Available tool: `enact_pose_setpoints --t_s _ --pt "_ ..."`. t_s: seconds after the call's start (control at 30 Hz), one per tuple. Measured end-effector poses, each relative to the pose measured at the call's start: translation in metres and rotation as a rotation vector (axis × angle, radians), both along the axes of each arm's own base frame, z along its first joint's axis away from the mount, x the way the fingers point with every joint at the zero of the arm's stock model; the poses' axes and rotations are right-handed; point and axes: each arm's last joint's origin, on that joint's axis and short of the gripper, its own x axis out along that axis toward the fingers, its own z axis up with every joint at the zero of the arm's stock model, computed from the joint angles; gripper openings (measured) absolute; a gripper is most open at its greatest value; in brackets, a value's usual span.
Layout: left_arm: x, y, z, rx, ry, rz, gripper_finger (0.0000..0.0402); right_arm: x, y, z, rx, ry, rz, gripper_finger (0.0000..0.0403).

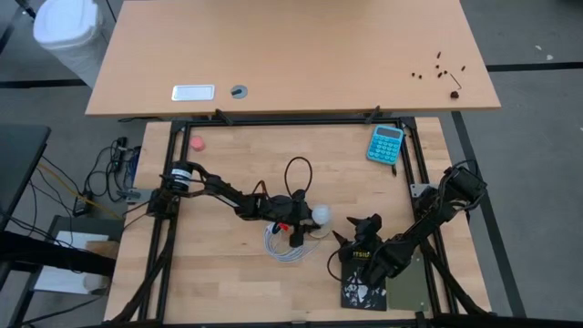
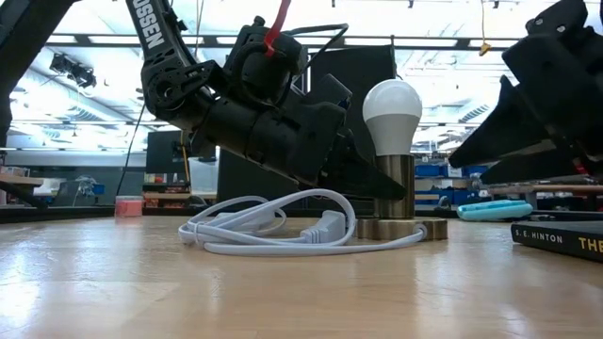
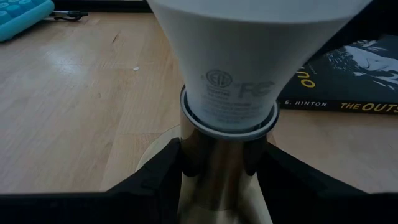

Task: Screw lightbulb
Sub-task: Insert the white lightbulb into the silver lamp

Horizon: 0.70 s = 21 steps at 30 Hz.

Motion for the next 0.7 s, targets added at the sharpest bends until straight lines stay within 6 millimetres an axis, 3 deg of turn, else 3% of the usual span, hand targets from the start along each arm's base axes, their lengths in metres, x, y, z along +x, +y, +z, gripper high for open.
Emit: enact_pose_setpoints --t_s 0.4,0.7 --pt "0.0 0.0 0.0 0.0 0.0 0.0 0.0184 0.027 -0.004 0.005 -0.189 0.071 0.102 0.0357" --pt "0.0 0.0 -0.001 0.003 0.008 -0.001 0.0184 0.053 -0.008 0.014 -0.238 0.075 0.168 0.0357"
